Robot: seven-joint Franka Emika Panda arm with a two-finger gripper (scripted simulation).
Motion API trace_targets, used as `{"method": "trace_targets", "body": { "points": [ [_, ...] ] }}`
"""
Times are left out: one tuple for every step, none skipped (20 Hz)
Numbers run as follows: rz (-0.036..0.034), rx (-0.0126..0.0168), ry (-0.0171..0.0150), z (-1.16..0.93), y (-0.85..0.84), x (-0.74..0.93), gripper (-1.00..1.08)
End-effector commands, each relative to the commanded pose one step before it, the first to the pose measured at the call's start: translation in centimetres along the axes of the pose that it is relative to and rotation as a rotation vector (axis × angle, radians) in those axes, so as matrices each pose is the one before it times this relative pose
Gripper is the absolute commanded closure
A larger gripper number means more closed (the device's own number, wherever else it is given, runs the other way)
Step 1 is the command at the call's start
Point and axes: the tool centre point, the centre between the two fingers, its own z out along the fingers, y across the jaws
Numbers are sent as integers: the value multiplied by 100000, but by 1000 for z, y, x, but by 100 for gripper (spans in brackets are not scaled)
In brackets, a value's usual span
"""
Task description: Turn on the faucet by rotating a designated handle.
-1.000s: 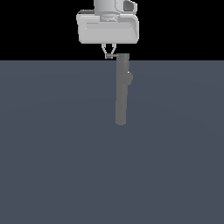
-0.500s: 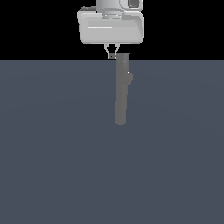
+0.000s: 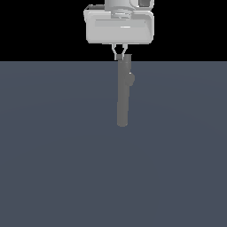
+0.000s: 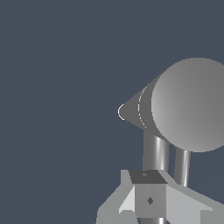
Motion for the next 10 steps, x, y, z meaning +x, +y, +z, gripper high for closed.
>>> {"method": "trace_targets", "body": {
  "points": [
    [3585,-485,-1127,-183,2930,-1098,108],
    [-3641,508,1006,135,-2688,824,108],
    [335,-49,-98,-14,657,136,108],
    [335,-49,-98,-13,652,135,108],
    [328,-48,-96,-13,643,134,108],
    [328,-48,-96,-13,638,133,108],
    [322,-46,-94,-13,629,132,108],
    [318,-46,-93,-13,622,131,108],
    [315,-45,-91,-13,615,130,108],
    [308,-43,-89,-13,606,129,108]
  ]
}}
